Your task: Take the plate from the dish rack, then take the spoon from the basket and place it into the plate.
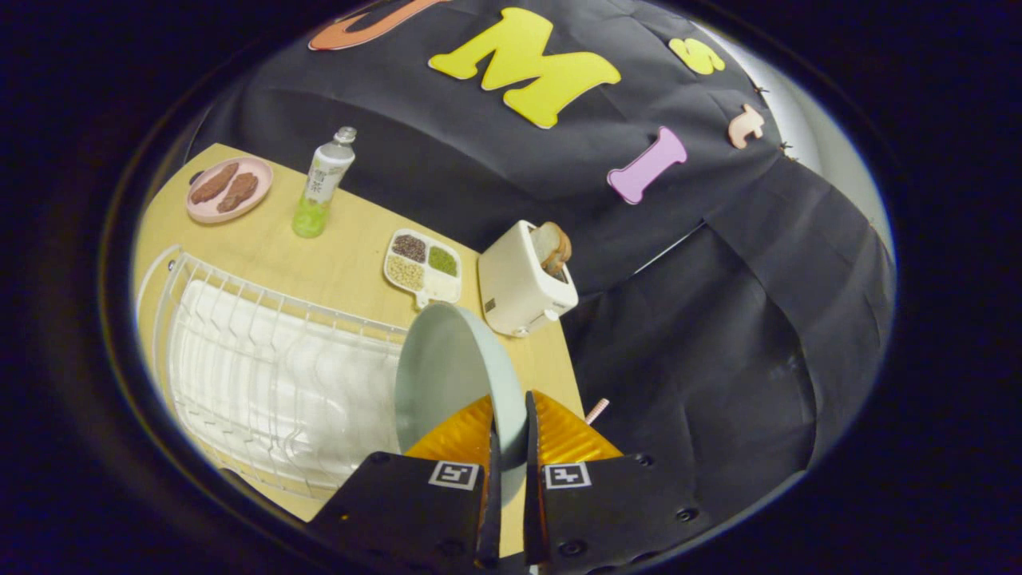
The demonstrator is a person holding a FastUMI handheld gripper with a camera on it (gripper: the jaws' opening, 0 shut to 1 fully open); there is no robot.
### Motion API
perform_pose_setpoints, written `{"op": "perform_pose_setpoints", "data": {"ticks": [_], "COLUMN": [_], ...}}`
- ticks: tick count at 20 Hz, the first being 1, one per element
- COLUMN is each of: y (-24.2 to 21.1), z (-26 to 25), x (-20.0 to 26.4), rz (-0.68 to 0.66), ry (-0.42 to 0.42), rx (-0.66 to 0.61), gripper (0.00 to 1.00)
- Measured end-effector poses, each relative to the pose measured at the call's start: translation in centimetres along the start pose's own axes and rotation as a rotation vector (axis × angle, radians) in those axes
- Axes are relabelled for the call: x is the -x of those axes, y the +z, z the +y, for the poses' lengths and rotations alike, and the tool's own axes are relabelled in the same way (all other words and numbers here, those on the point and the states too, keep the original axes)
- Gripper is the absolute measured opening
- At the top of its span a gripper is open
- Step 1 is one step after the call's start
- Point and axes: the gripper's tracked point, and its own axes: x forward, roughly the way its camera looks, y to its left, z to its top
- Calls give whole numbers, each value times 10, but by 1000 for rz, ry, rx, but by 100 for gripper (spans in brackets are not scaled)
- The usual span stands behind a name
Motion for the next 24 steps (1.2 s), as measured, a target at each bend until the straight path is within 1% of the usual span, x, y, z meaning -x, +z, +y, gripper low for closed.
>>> {"op": "perform_pose_setpoints", "data": {"ticks": [4, 6, 8, 9, 14, 18, 20, 23, 24], "y": [-15, -28, -48, -59, -131, -196, -227, -252, -258], "z": [-11, -15, -16, -14, 7, 34, 50, 71, 75], "x": [28, 48, 69, 80, 119, 119, 105, 89, 84], "rz": [-46, -75, -109, -117, -101, -66, -32, -12, -24], "ry": [86, 153, 229, 273, 510, 607, 621, 671, 687], "rx": [-88, -124, -156, -191, -291, -327, -334, -350, -365], "gripper": [16, 16, 16, 16, 16, 16, 16, 17, 16]}}
